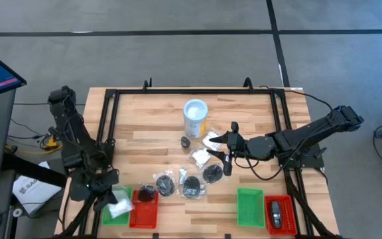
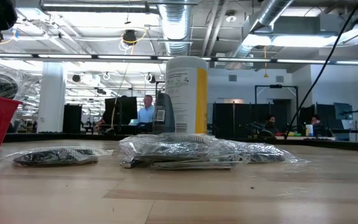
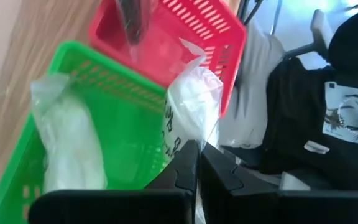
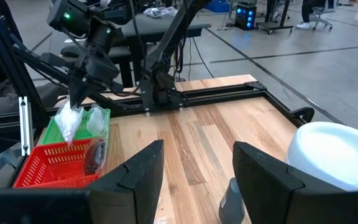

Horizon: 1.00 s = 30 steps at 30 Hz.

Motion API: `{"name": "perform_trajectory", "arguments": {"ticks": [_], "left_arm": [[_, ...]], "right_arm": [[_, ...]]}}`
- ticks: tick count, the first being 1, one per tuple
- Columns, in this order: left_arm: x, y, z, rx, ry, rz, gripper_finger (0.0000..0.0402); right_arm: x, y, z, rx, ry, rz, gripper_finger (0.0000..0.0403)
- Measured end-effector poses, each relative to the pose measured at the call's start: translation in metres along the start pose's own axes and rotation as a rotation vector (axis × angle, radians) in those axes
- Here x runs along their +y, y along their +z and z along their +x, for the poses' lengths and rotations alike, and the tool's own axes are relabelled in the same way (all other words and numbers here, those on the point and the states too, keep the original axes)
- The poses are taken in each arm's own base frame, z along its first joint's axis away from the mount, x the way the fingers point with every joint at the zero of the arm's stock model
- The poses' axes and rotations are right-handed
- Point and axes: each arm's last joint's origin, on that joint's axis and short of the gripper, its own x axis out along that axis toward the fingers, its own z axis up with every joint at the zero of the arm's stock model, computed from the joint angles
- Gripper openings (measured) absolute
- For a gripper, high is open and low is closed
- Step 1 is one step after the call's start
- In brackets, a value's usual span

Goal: Pick & Place Travel size toiletries
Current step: Put the cotton pack into the left green bin

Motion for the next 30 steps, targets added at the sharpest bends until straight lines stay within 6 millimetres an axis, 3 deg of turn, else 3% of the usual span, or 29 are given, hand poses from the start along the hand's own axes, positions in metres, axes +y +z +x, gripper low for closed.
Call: {"name": "perform_trajectory", "arguments": {"ticks": [18,30], "left_arm": [[0.007,-0.003,-0.001,0.109,0.077,-0.083,0.0000],[0.011,-0.001,-0.003,0.057,0.105,-0.050,0.0000]], "right_arm": [[0.000,0.000,0.000,-0.001,0.000,0.001,0.0182],[-0.002,0.000,0.001,-0.001,-0.008,0.004,0.0182]]}}
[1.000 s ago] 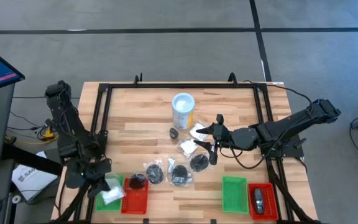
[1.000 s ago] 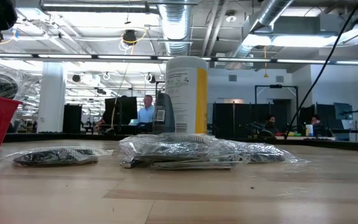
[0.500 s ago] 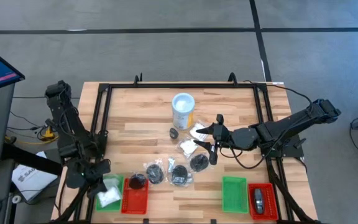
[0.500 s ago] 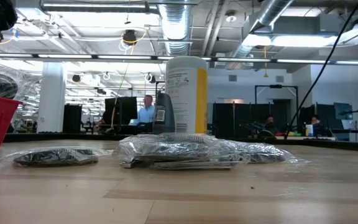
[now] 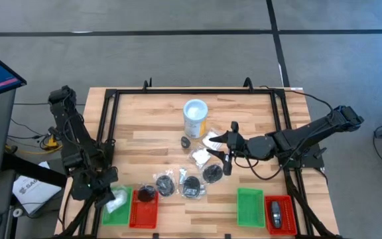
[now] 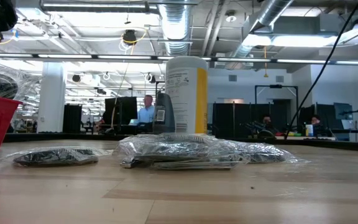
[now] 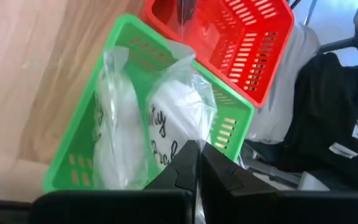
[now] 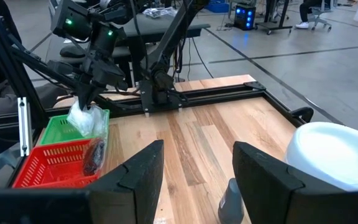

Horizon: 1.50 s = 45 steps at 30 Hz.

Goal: Pick & Place Travel size toiletries
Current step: Put the cotton pack into the left green bin, then put the deodorant into the right red bin

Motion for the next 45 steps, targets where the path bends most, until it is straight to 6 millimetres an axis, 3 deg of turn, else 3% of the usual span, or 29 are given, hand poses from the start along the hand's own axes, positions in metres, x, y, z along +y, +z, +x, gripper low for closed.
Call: {"name": "perform_trajectory", "arguments": {"ticks": [14,30,45], "left_arm": [[-0.0005,0.0017,0.0001,-0.054,-0.007,-0.006,0.0007],[-0.0006,0.0017,0.0002,-0.058,-0.010,-0.009,0.0098],[-0.0052,0.0071,-0.0008,-0.259,-0.050,0.112,0.0102]], "right_arm": [[0.0001,0.0000,0.0000,0.000,0.000,0.015,0.0182],[0.0001,-0.0002,-0.0001,0.002,0.000,0.023,0.0182],[0.0000,-0.0003,-0.0001,0.002,0.000,0.022,0.0182]]}}
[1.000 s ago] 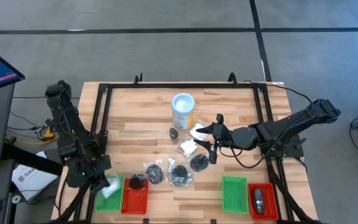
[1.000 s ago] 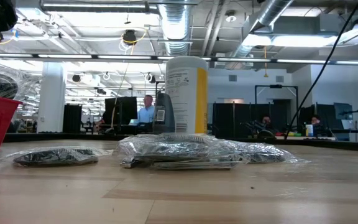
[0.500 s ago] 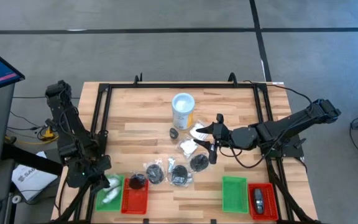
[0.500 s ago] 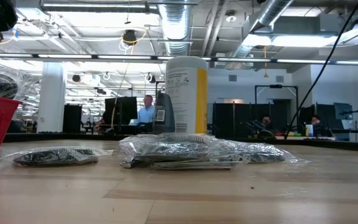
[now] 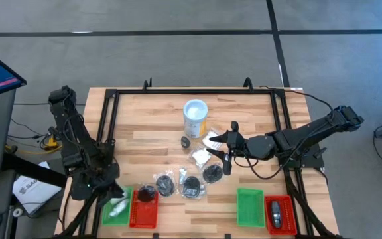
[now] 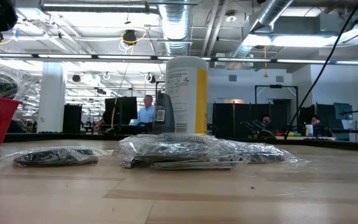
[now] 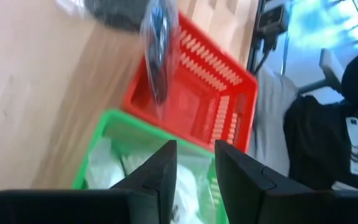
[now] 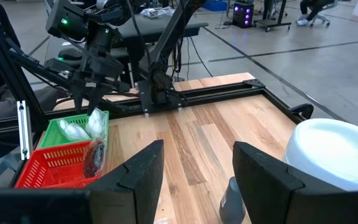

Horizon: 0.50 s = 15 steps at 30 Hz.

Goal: Pick & Place Travel size toiletries
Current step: Put the deodorant into the right red bin

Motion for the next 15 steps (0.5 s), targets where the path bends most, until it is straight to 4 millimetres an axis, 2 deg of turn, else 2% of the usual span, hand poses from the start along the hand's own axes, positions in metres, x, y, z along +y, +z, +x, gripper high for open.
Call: {"name": "perform_trajectory", "arguments": {"ticks": [7,15], "left_arm": [[0.000,0.006,0.000,-0.184,0.023,0.131,0.0102],[0.005,0.030,0.007,-0.421,0.178,0.299,0.0102]], "right_arm": [[0.000,0.000,0.000,0.000,0.000,0.000,0.0182],[0.000,0.000,0.000,0.000,0.000,0.000,0.0182]]}}
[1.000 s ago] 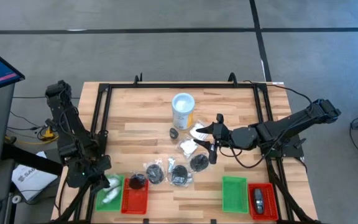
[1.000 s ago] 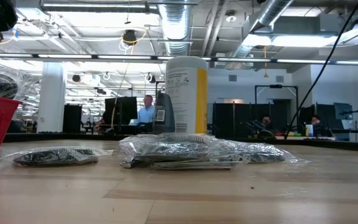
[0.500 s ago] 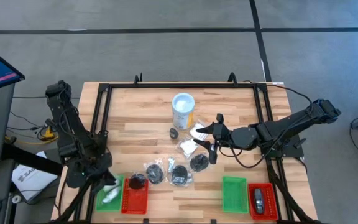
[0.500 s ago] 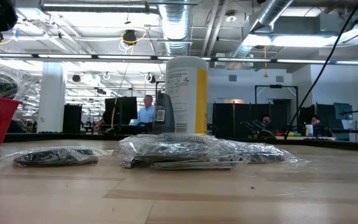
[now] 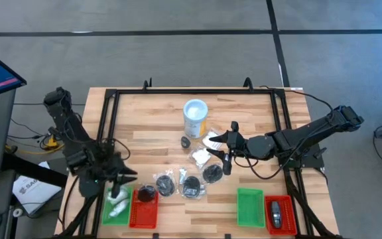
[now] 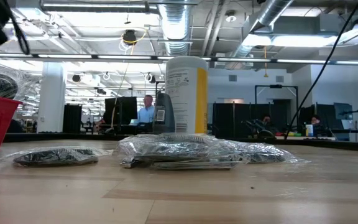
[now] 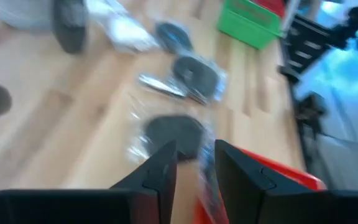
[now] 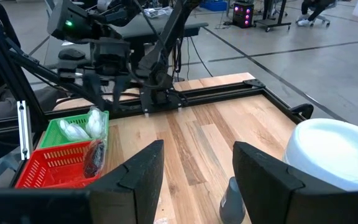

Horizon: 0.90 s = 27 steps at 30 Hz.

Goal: Pick & Place Travel size toiletries
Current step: Put the deodorant into the right red bin

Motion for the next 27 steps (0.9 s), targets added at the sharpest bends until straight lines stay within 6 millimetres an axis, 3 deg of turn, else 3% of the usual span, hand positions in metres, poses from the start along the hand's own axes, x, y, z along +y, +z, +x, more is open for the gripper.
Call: {"name": "perform_trajectory", "arguments": {"ticks": [19,27], "left_arm": [[0.031,0.046,0.049,-0.141,0.337,0.051,0.0102],[0.033,0.055,0.093,-0.145,0.390,0.100,0.0102]], "right_arm": [[0.000,0.000,0.000,0.000,0.000,0.000,0.0182],[0.000,0.000,0.000,0.000,0.000,0.000,0.0182]]}}
